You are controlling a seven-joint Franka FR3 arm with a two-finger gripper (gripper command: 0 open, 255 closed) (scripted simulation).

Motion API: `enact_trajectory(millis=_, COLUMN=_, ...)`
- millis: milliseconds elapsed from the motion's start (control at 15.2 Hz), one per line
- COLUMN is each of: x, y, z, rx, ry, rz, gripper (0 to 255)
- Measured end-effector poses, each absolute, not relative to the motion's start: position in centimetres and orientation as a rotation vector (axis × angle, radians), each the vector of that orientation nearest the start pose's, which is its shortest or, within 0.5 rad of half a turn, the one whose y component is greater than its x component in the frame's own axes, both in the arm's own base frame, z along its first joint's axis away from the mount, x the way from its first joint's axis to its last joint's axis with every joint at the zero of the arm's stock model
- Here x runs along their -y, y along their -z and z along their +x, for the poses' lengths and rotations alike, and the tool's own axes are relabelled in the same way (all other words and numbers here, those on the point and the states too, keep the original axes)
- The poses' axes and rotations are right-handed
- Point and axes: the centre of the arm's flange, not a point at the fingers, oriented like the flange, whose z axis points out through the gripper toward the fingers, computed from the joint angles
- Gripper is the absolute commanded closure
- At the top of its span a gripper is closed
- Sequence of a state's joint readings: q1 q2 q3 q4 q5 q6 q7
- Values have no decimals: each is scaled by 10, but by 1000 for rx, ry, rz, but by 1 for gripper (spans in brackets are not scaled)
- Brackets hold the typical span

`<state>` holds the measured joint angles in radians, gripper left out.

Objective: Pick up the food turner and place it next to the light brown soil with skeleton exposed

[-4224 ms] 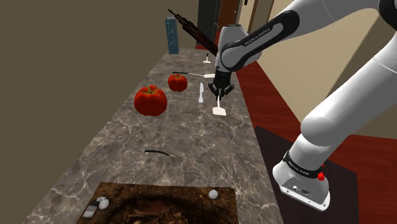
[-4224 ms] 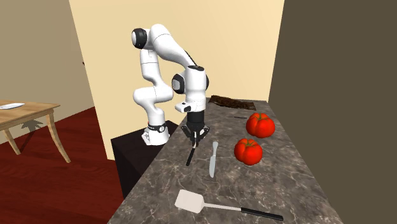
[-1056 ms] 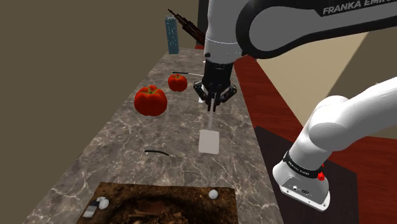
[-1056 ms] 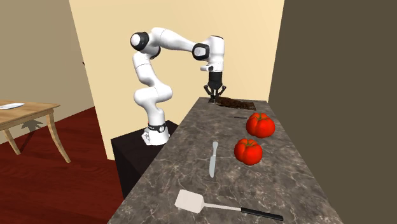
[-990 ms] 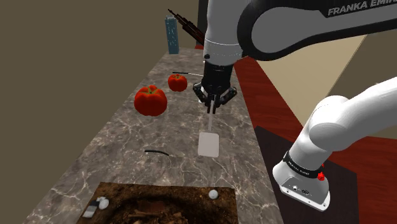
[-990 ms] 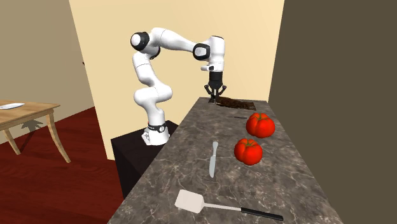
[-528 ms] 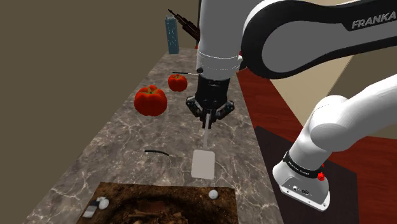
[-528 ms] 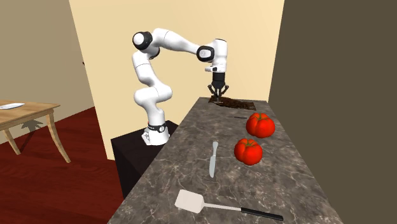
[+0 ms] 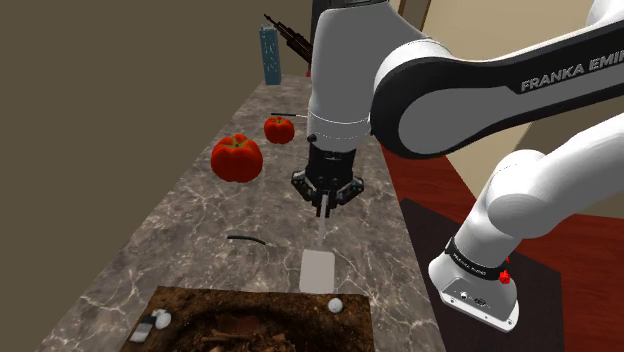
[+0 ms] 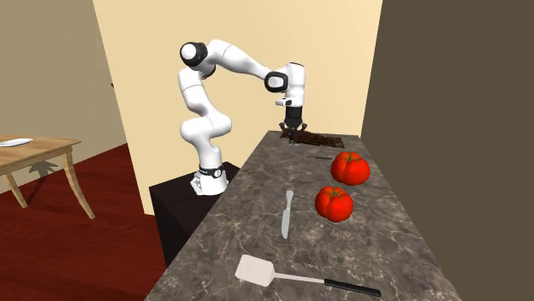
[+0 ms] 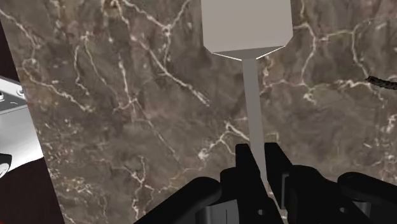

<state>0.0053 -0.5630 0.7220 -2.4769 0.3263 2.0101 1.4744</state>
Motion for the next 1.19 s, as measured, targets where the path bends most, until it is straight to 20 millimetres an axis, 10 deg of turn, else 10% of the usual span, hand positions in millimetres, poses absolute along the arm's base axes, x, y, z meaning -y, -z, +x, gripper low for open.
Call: enact_trajectory(millis=1188, x=-291, y=-370, z=289, rx=-1482, ry=93, rz=-2803, gripper=255)
